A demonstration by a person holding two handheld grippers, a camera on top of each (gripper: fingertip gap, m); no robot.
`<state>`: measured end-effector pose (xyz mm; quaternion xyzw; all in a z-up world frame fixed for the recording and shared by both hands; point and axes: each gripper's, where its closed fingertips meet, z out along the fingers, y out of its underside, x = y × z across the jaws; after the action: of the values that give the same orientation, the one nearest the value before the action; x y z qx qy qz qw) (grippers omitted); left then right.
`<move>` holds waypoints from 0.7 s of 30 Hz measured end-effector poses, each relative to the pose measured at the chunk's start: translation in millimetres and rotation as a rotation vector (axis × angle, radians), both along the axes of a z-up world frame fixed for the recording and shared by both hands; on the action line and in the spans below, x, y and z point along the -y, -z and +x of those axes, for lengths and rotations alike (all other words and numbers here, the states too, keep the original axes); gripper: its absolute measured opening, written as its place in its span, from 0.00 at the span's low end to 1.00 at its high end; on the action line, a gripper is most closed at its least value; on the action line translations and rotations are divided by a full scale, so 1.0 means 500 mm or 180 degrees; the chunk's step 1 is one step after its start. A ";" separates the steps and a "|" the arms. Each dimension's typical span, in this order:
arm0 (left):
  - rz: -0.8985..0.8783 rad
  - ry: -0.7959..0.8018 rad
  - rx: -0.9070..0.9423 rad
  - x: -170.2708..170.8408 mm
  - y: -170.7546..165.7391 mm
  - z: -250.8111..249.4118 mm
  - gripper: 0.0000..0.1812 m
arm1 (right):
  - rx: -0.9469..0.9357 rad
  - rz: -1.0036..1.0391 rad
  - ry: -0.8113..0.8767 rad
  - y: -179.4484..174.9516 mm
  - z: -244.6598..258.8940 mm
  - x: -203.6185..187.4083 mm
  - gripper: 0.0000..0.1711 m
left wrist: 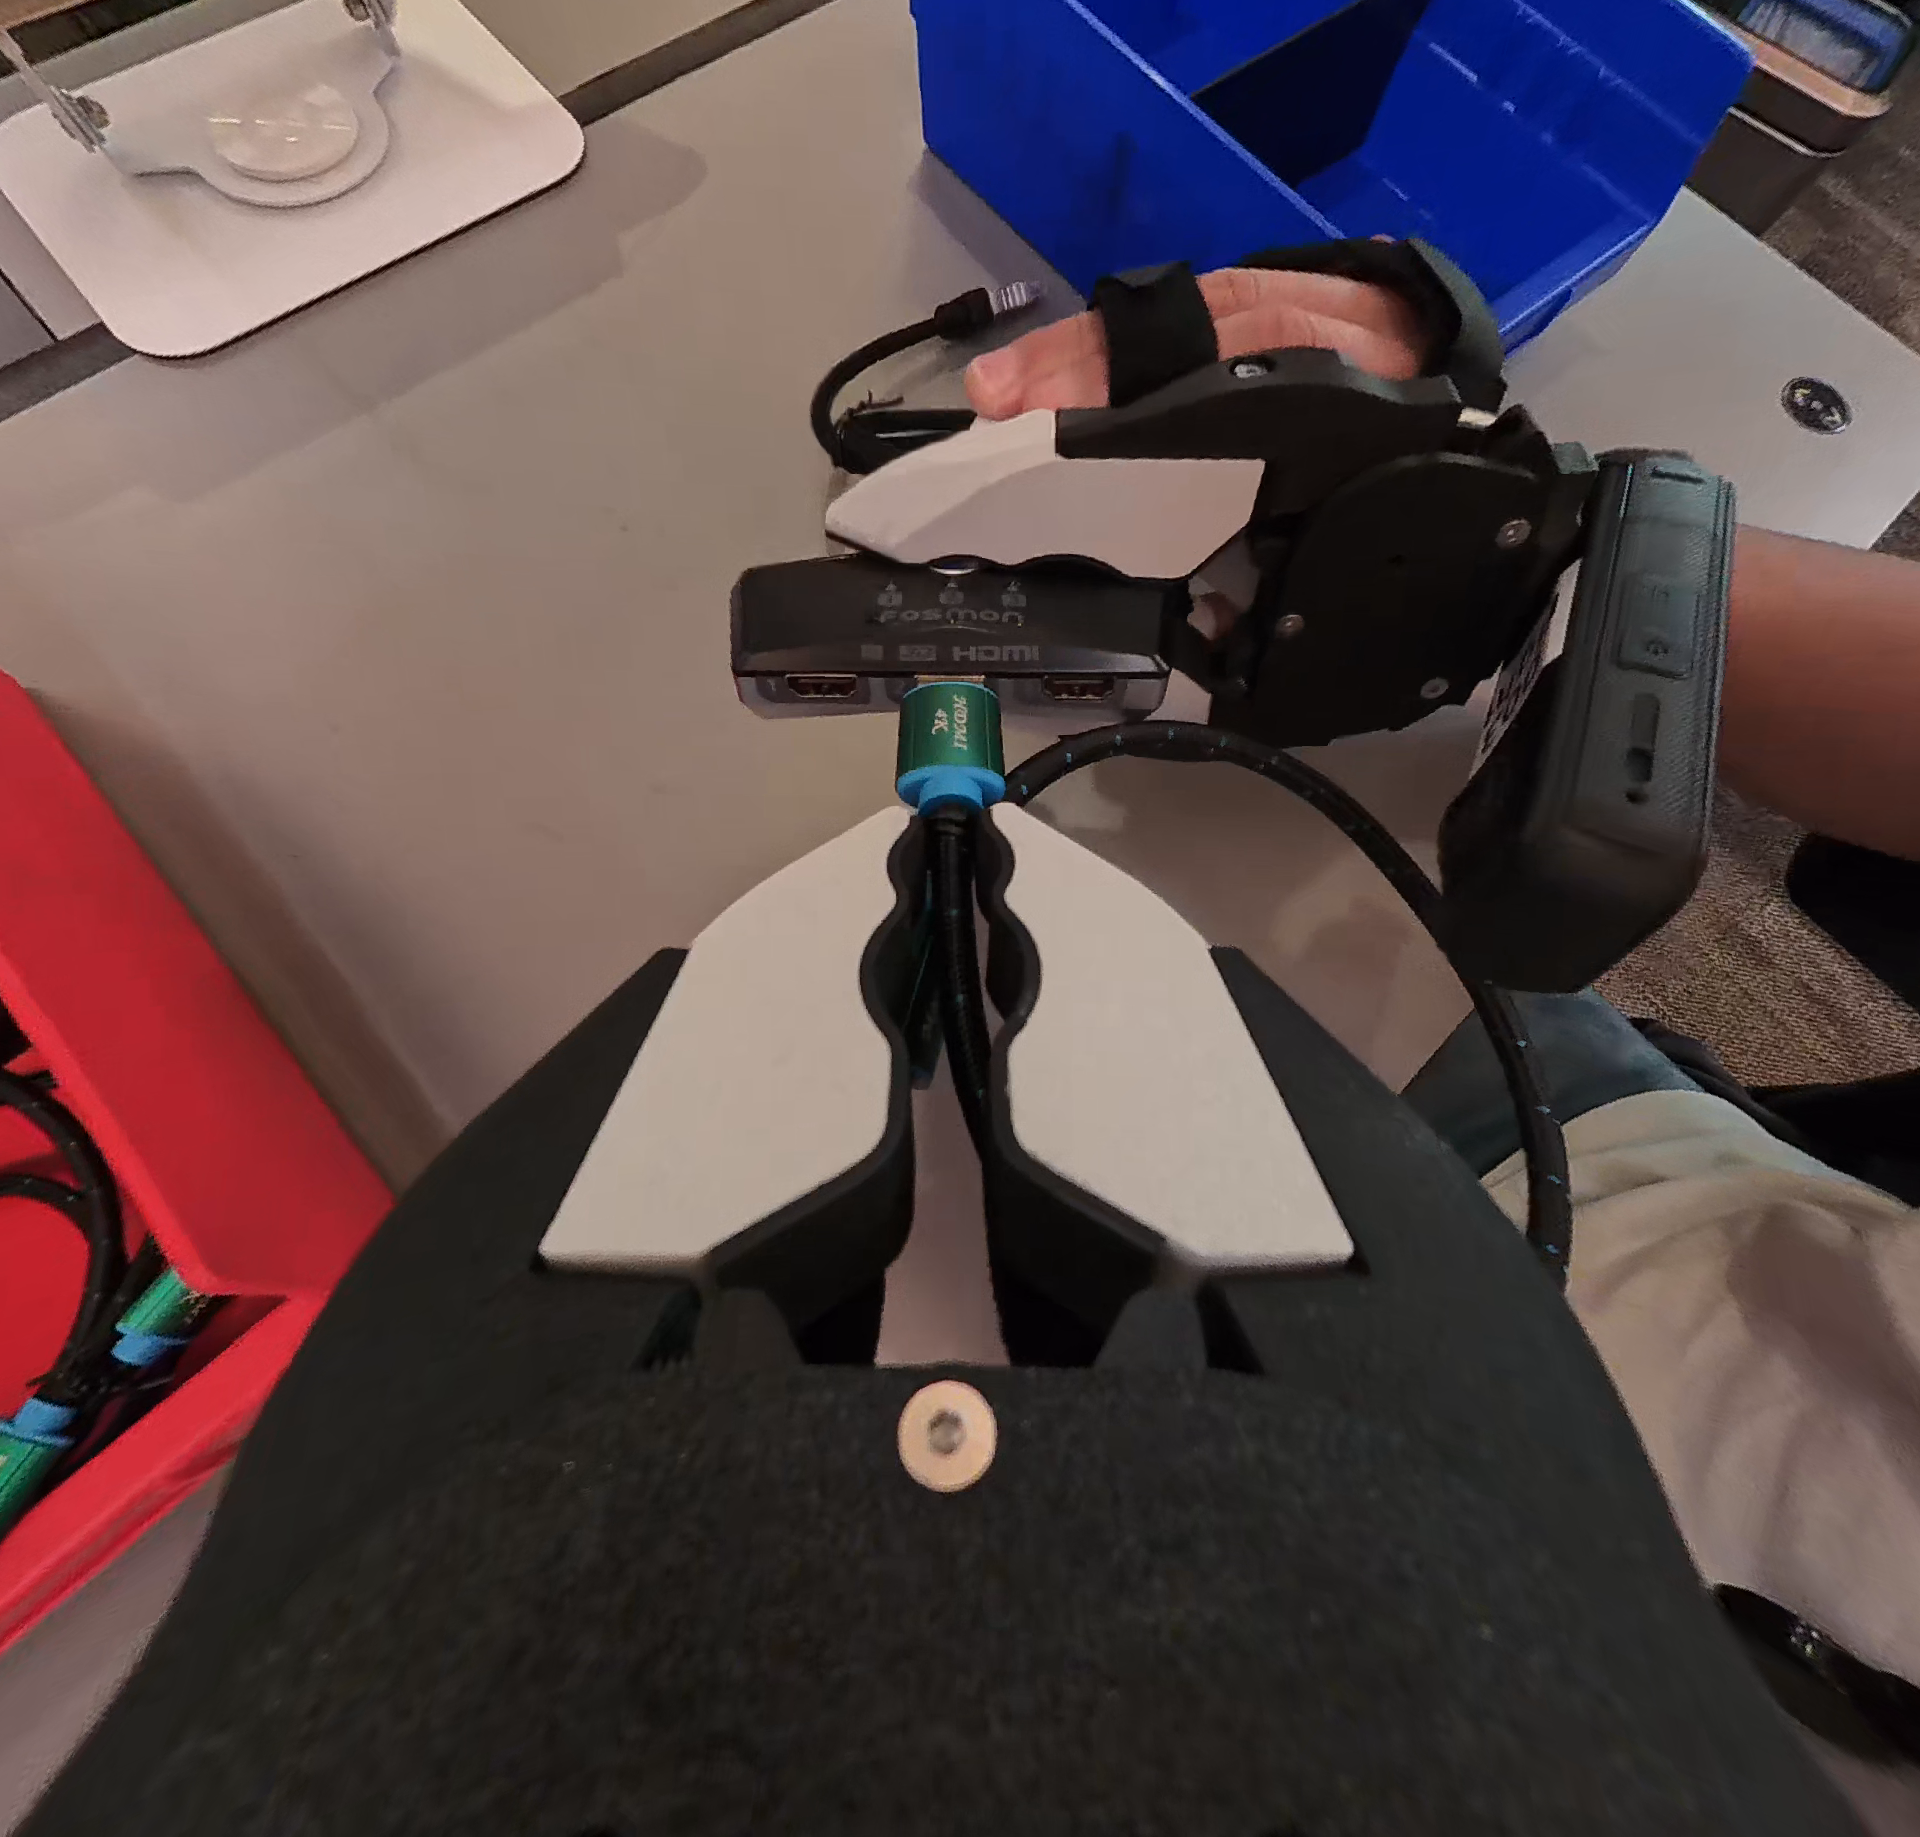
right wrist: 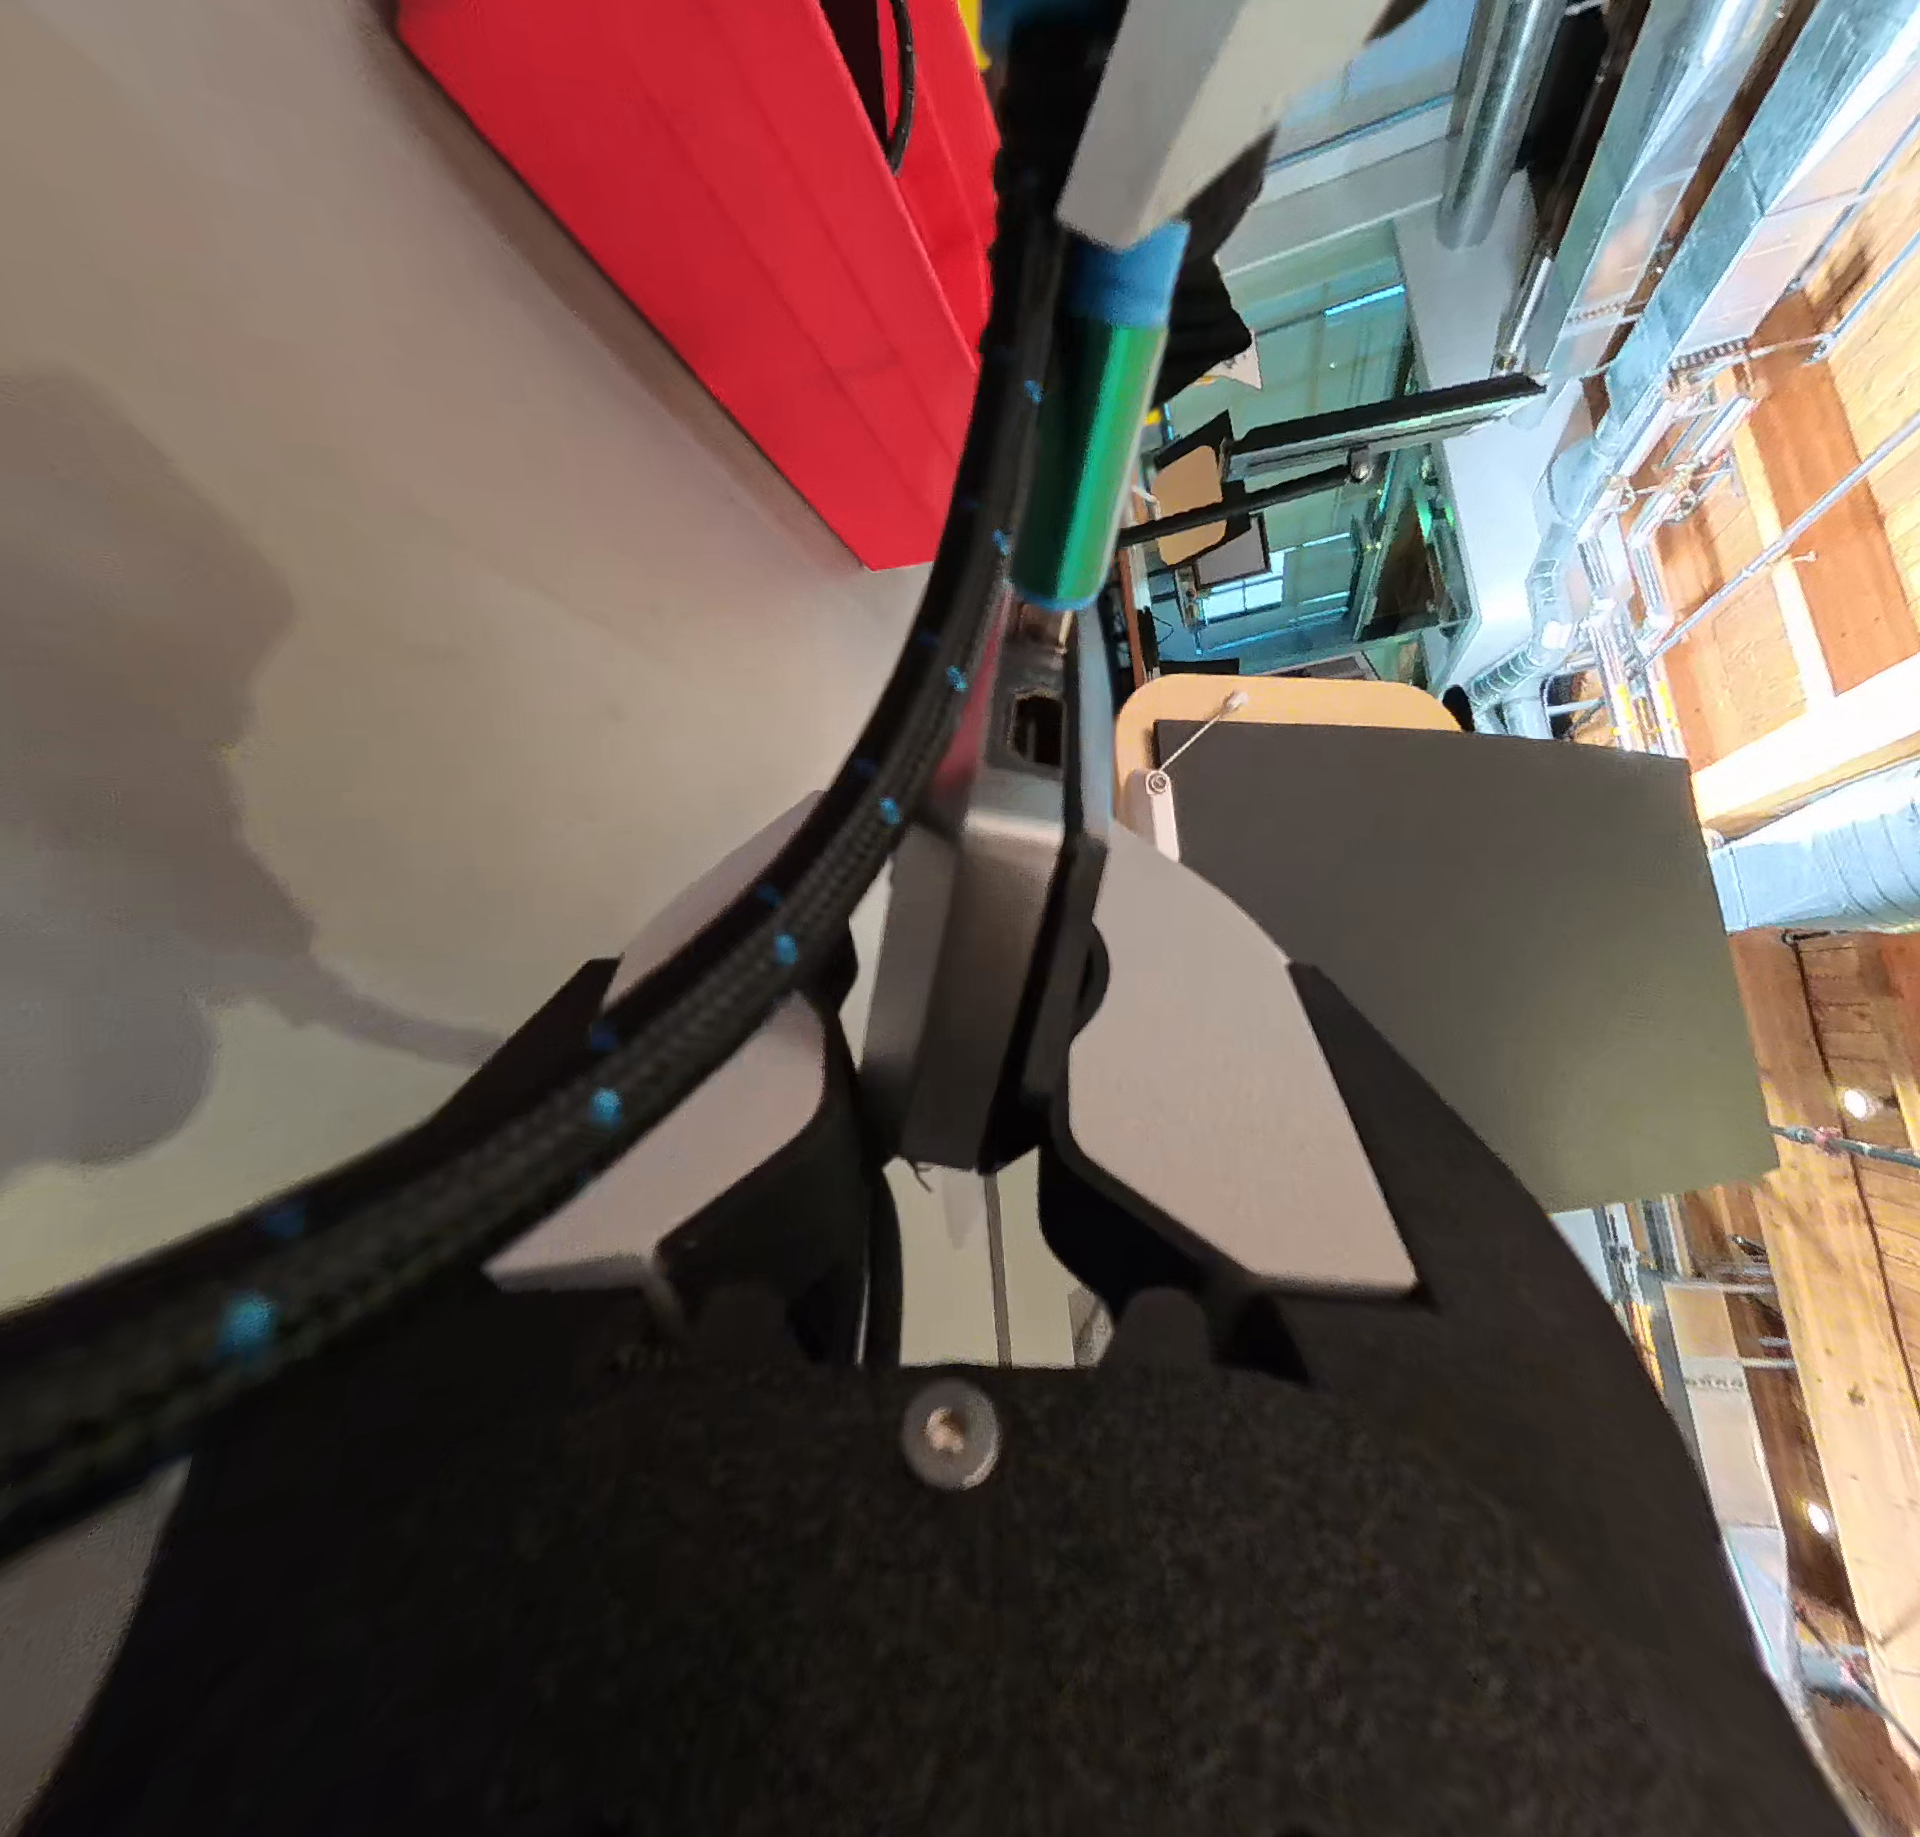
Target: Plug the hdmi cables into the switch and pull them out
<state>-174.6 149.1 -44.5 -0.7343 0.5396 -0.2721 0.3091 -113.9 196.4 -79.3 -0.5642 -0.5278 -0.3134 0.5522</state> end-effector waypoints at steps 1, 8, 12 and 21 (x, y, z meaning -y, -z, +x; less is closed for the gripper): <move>0.0020 0.0016 -0.0016 0.001 0.002 -0.001 0.05 | 0.0056 -0.0002 -0.0025 0.001 -0.001 0.002 0.21; 0.0045 0.0025 0.0077 -0.013 0.005 0.000 0.04 | 0.0079 0.0040 -0.0143 -0.014 -0.017 0.022 0.19; 0.0050 0.0018 0.0086 -0.013 0.014 0.000 0.04 | 0.0101 0.0043 -0.0153 -0.007 -0.015 0.019 0.19; 0.0095 0.0072 0.0258 -0.023 0.001 0.004 0.04 | 0.0122 0.0072 -0.0128 -0.016 -0.013 0.008 0.19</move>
<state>-172.3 160.7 -45.0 -0.7118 0.5389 -0.2971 0.3385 -120.5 192.5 -71.3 -0.5411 -0.5459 -0.3189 0.5545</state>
